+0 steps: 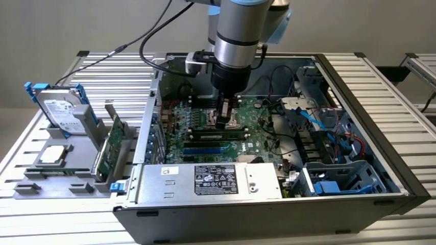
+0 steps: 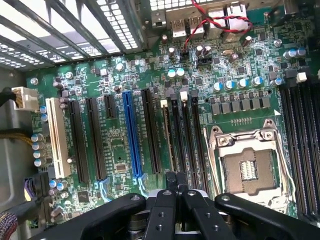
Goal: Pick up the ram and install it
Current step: 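Press down the ram until it locks into place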
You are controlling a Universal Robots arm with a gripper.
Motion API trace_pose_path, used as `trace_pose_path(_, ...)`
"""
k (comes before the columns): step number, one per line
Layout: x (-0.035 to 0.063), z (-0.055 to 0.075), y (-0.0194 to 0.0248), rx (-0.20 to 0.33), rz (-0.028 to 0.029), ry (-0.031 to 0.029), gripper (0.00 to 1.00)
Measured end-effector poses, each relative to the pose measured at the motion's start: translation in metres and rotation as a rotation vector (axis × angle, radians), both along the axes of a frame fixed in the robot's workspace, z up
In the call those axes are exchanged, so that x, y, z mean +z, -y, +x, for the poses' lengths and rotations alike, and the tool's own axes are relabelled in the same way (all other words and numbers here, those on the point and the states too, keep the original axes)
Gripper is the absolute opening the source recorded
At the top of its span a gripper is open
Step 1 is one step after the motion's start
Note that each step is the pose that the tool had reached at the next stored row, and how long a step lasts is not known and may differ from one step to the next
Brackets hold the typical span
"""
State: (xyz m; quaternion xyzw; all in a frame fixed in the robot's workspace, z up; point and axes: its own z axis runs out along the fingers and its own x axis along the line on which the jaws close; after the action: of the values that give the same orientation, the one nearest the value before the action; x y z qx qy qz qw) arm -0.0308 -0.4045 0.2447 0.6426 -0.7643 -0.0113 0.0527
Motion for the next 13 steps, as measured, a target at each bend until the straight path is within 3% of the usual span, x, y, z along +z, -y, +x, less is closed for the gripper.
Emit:
trace_pose_path(5, 0.0004, 0.0001, 0.0000, -0.046, -0.0128, 0.0000, 0.11)
trace_pose_path(13, 0.0004, 0.0000, 0.0000, -0.119, -0.0382, 0.0014, 0.11)
